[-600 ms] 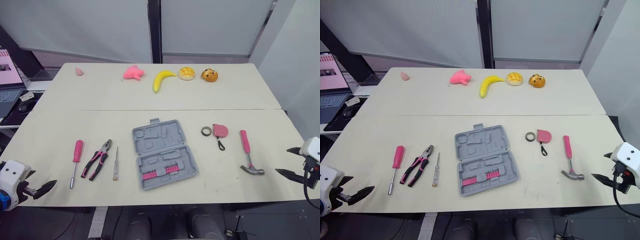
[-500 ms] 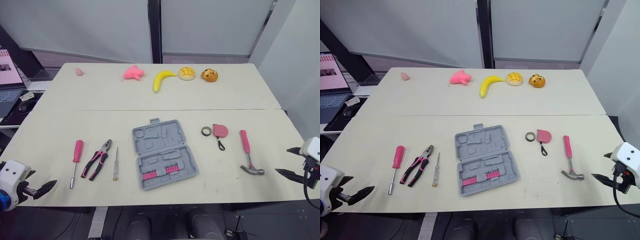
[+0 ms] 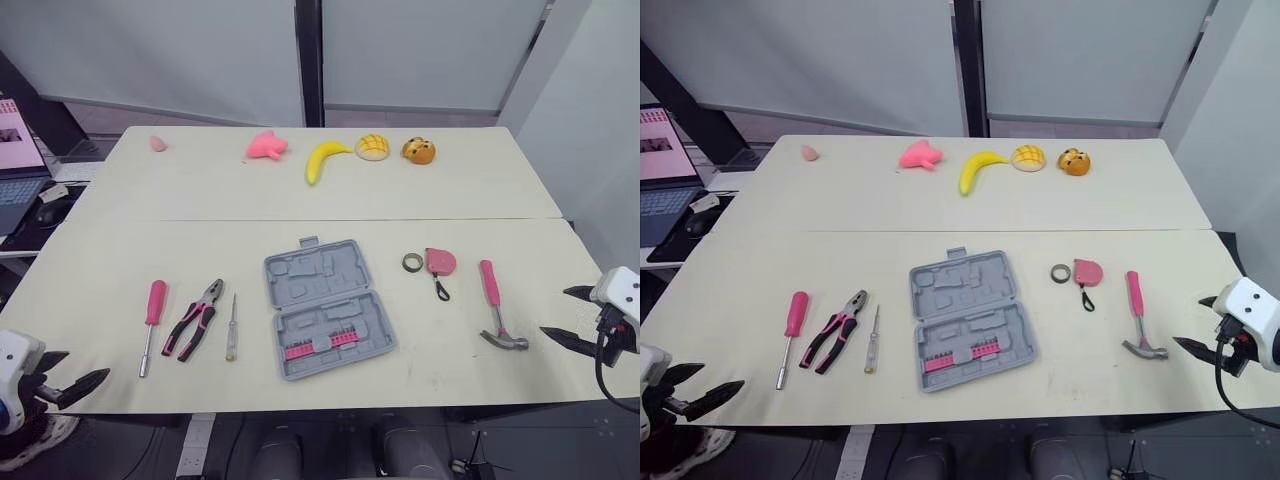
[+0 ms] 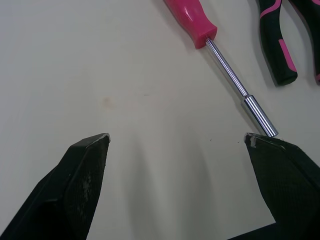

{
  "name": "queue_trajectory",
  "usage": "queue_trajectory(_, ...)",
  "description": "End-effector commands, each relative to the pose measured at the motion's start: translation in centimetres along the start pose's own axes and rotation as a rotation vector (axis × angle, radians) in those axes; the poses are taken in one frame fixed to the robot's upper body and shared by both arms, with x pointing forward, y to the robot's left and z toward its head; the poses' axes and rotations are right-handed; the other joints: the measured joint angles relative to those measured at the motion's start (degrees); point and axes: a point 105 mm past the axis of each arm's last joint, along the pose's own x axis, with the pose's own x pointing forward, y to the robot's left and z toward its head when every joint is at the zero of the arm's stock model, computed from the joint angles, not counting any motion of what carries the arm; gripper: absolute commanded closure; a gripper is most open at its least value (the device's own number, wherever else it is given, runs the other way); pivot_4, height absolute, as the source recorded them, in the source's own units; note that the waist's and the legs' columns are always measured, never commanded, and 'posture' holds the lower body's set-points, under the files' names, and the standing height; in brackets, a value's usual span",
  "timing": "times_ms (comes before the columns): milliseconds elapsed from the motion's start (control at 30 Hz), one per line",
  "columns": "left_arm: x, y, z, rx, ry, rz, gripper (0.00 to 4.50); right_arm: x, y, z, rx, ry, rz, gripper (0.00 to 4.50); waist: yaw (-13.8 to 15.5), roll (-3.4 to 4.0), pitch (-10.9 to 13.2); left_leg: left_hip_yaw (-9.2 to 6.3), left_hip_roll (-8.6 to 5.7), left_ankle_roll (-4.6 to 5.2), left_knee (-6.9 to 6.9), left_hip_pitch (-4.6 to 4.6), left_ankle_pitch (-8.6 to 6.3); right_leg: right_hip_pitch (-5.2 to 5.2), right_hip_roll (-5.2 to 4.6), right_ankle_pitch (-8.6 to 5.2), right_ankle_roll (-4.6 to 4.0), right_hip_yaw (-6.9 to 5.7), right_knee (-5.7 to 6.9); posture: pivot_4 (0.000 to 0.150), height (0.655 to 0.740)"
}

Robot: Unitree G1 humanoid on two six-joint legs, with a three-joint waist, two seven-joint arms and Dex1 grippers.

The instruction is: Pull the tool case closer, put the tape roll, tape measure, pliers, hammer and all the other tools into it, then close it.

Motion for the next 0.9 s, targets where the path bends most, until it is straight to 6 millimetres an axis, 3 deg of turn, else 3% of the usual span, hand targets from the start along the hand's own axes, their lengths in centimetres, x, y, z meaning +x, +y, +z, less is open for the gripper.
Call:
queue_trajectory(33, -0.9, 0.8, 0.5, -0.003, -0.025, 0.034, 0.01, -0.3, -0.4, 1.0, -0.017, -0.029, -0.021, 0.0, 0.0, 0.0, 0.0, 0.0, 0.0, 0.0, 0.0, 0.0, 0.0, 0.0, 0.0, 0.0, 0.0, 0.0, 0.0, 0.15, 0.7255)
queue_trajectory(467, -1.3, 1.2, 0.1, -0.037, -0.05, 0.065, 0.01, 0.1, -0.5, 0.8, -0.048, -0.012, -0.026, 0.0, 0.0, 0.0, 0.0, 0.0, 0.0, 0.0, 0.01, 0.01, 0.0, 0.0, 0.0, 0.01, -0.01, -0.01, 0.02, 0.15, 0.7255)
queue_trajectory(600, -0.8, 0.5, 1.1, -0.028, -0.097, 0.046, 0.01, 0.3, -0.5, 1.0, -0.057, -0.03, -0.031, 0.0, 0.0, 0.0, 0.0, 0.0, 0.0, 0.0, 0.01, 0.01, 0.0, 0.0, 0.0, 0.01, -0.01, 0.0, 0.02, 0.15, 0.7255)
queue_trajectory(733, 0.8, -1.9, 2.9, -0.015, -0.146, -0.04, 0.01, 1.2, -0.4, 3.0, -0.032, -0.122, -0.042, 0.0, 0.0, -0.01, 0.0, 0.0, 0.0, 0.0, 0.04, 0.01, 0.0, 0.01, 0.0, 0.04, -0.02, 0.0, 0.03, 0.15, 0.7255)
queue_trajectory(900, 3.1, -6.6, 6.6, 0.055, -0.224, -0.194, 0.01, 2.7, 1.4, 7.5, -0.078, -0.242, 0.028, 0.0, 0.0, 0.02, 0.0, -0.01, 0.0, 0.0, 0.09, 0.0, 0.0, 0.02, 0.0, 0.07, -0.04, 0.01, 0.07, 0.15, 0.7255)
